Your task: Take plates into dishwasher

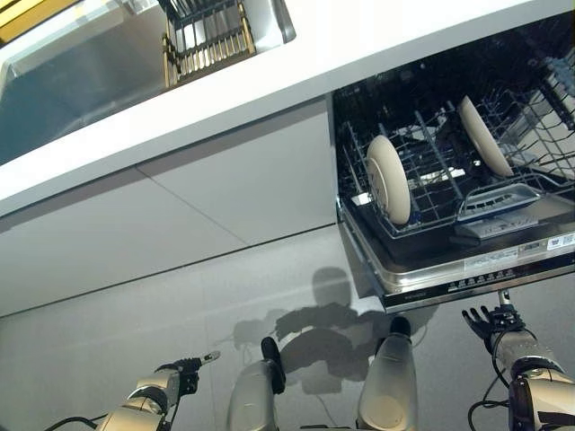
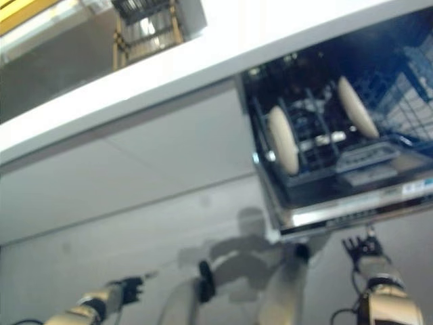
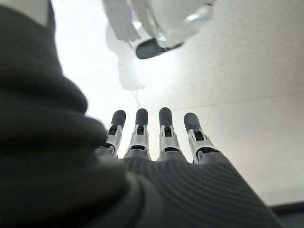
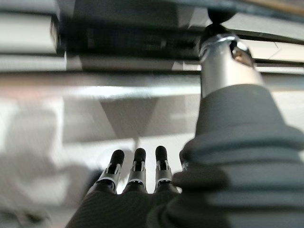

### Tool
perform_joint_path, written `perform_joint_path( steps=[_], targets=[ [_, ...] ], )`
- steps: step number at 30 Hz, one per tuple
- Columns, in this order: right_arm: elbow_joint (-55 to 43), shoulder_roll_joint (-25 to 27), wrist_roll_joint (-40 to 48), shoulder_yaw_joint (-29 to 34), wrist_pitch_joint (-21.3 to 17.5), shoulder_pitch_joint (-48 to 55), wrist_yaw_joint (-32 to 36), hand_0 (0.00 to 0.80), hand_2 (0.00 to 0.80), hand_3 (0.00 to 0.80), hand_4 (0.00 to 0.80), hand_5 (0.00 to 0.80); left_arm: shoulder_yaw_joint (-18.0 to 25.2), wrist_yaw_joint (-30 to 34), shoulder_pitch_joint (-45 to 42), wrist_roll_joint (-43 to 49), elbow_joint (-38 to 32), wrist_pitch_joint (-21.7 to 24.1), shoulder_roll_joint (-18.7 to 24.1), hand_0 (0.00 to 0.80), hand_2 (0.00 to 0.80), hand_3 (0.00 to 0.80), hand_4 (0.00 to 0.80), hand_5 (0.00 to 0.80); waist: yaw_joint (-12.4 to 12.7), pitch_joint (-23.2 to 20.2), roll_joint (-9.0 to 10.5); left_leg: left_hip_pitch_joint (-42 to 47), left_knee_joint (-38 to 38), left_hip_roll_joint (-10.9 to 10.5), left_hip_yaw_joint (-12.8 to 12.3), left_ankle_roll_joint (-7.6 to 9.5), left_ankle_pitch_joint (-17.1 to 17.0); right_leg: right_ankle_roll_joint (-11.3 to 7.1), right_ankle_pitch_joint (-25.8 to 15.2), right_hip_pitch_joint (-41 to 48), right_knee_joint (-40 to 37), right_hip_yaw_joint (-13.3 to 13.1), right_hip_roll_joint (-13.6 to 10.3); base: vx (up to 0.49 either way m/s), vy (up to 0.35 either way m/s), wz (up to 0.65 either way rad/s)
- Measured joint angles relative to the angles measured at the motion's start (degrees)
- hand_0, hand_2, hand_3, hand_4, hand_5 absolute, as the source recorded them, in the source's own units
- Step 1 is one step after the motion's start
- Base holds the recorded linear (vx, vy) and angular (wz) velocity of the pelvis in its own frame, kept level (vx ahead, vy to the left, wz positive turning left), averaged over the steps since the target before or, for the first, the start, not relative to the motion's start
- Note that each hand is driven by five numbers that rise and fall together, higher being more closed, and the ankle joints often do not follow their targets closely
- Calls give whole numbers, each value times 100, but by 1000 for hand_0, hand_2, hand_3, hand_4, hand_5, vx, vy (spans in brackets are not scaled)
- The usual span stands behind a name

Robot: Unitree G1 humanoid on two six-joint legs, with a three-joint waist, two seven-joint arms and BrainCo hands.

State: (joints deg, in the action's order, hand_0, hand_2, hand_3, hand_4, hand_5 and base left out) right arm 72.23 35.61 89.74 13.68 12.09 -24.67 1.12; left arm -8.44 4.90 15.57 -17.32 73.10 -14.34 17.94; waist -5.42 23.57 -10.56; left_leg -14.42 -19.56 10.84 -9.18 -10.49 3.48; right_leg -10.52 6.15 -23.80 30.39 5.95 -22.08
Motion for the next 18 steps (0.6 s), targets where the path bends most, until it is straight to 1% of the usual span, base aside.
perform_joint_path(
  steps=[2,5,7,9,11,12,13,15,17,18],
  targets=[
    [-23,27,0,-49,41,-70,13,0,0,0,0,0,-8,-81,-23,-112,-5,4,-92,0,0,0,0,0,3,12,-18,-44,-125,-2,3,15,40,-17,15,-40,86,-45,-17,19,33,-3],
    [-53,52,-16,-314,130,-208,27,0,0,0,0,0,-66,-168,-100,-174,-25,0,-220,0,0,0,0,0,6,11,-27,-40,-226,-3,17,19,93,-24,21,-21,156,-79,-29,9,9,-1],
    [-252,49,-19,-507,213,-231,27,0,0,0,0,0,-152,-193,-147,-175,-43,-2,-231,0,0,0,0,0,25,12,-36,-33,-254,-3,44,26,88,-22,20,-6,186,-79,-30,13,-11,2],
    [-720,20,-14,-864,250,-305,47,0,0,0,0,0,-158,-227,-249,-174,-89,-36,-238,0,0,0,0,0,34,15,-81,-11,-273,-4,110,40,79,-18,17,82,187,-60,-16,13,-62,7],
    [-942,-12,-6,-1071,169,-413,68,0,0,0,0,0,-158,-248,-295,-170,-159,-78,-242,0,0,0,0,0,94,21,-112,22,-270,4,177,67,58,-2,11,162,181,-1,-6,34,-92,9],
    [-987,5,-7,-1133,141,-418,103,0,0,0,0,0,-159,-251,-314,-166,-192,-118,-245,0,0,0,0,0,182,24,-108,74,-243,15,195,79,50,10,16,210,182,16,11,61,-83,11],
    [-1061,9,-6,-1207,101,-447,106,0,0,0,0,0,-159,-259,-359,-160,-210,-145,-252,0,0,0,0,0,196,24,-108,103,-219,31,251,97,38,23,16,307,142,75,33,59,-66,11],
    [-1222,15,-4,-1253,52,-520,202,0,0,0,0,0,-160,-271,-433,-153,-218,-184,-263,0,0,0,0,0,243,30,-97,189,-198,83,333,103,32,45,28,478,90,157,93,76,-69,11],
    [-1403,32,0,-1267,-39,-670,244,0,0,0,0,0,-160,-277,-478,-150,-227,-220,-278,0,0,0,0,0,331,33,-89,292,-144,124,356,114,24,64,17,636,7,232,136,86,-61,6],
    [-1409,32,1,-1280,-72,-822,244,0,0,0,0,0,-160,-280,-518,-147,-237,-221,-282,0,0,0,0,0,332,32,-87,325,-120,135,380,128,15,66,15,735,-46,278,154,78,-40,10]
  ],
)
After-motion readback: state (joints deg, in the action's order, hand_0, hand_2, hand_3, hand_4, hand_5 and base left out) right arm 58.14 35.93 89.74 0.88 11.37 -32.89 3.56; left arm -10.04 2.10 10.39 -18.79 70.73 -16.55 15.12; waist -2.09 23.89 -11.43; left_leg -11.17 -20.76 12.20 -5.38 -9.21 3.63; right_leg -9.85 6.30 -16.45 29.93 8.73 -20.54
